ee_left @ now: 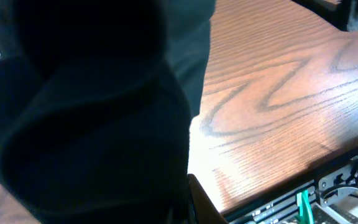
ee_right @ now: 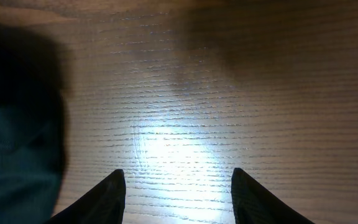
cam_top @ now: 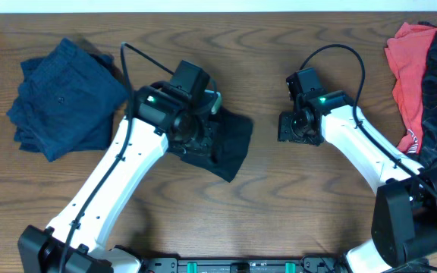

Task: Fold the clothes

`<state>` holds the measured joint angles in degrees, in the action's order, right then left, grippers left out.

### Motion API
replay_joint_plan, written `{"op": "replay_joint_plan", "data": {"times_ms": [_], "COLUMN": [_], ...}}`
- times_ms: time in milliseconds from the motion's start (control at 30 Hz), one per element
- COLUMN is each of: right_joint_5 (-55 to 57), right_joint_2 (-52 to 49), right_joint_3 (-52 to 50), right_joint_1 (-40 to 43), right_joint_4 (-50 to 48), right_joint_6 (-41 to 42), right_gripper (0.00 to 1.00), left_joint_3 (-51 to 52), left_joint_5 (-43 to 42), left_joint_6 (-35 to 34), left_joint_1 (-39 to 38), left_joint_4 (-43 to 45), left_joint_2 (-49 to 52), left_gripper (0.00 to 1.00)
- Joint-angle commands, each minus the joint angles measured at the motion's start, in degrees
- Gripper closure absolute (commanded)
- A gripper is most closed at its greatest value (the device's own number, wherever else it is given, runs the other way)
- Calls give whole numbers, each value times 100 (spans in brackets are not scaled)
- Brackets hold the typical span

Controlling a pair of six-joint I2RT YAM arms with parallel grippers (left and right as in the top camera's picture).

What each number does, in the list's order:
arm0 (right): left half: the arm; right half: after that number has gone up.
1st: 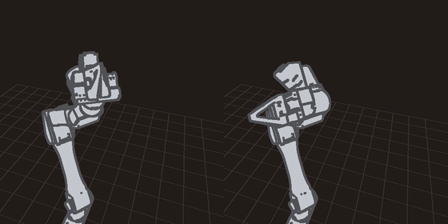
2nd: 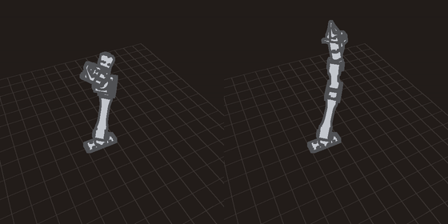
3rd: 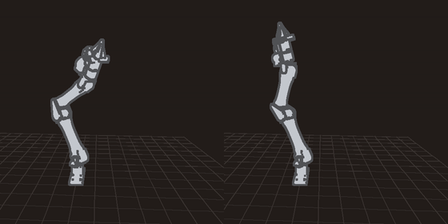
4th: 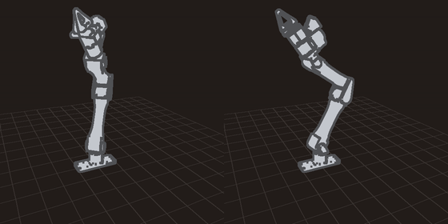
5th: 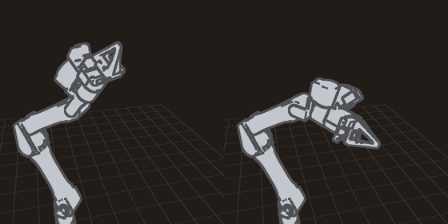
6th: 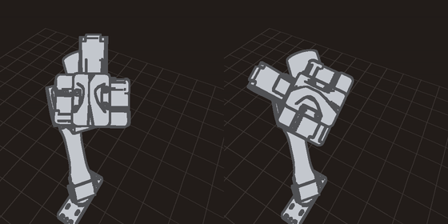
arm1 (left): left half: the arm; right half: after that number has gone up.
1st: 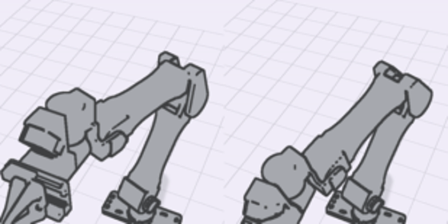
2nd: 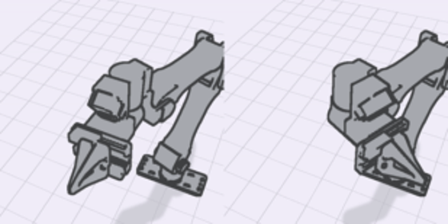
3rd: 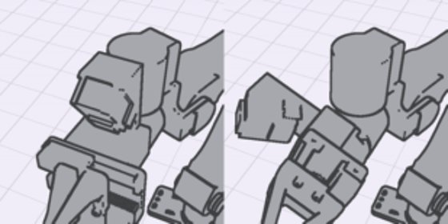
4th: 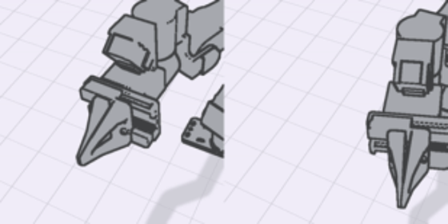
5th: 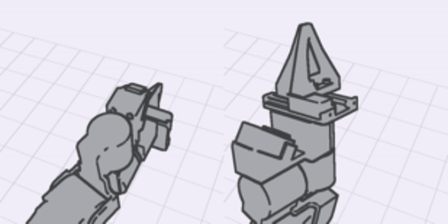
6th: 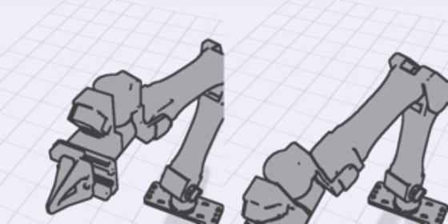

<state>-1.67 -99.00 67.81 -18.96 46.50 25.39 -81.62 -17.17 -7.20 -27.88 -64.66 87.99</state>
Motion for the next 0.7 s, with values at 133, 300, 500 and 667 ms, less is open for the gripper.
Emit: {"op": "replay_joint_plan", "data": {"times_ms": [133, 300, 500, 667], "right_joint_5": [61, 63, -48, -699], "right_joint_2": [-79, -79, -74, -74], "right_joint_3": [-4, -4, 39, 514], "right_joint_1": [20, 22, 28, 37], "right_joint_4": [98, 127, -87, -151], "right_joint_6": [-59, -94, -765, -1296], "right_gripper": [47, 40, 31, 30], "left_joint_3": [85, 83, -291, -374], "left_joint_5": [-33, -26, 420, 1001], "left_joint_6": [90, 131, 162, -101], "left_joint_1": [-562, -892, -560, 435], "left_joint_4": [625, 717, 278, 243], "left_joint_2": [407, 651, 87, -870], "left_gripper": [94, 70, 62, 48]}}
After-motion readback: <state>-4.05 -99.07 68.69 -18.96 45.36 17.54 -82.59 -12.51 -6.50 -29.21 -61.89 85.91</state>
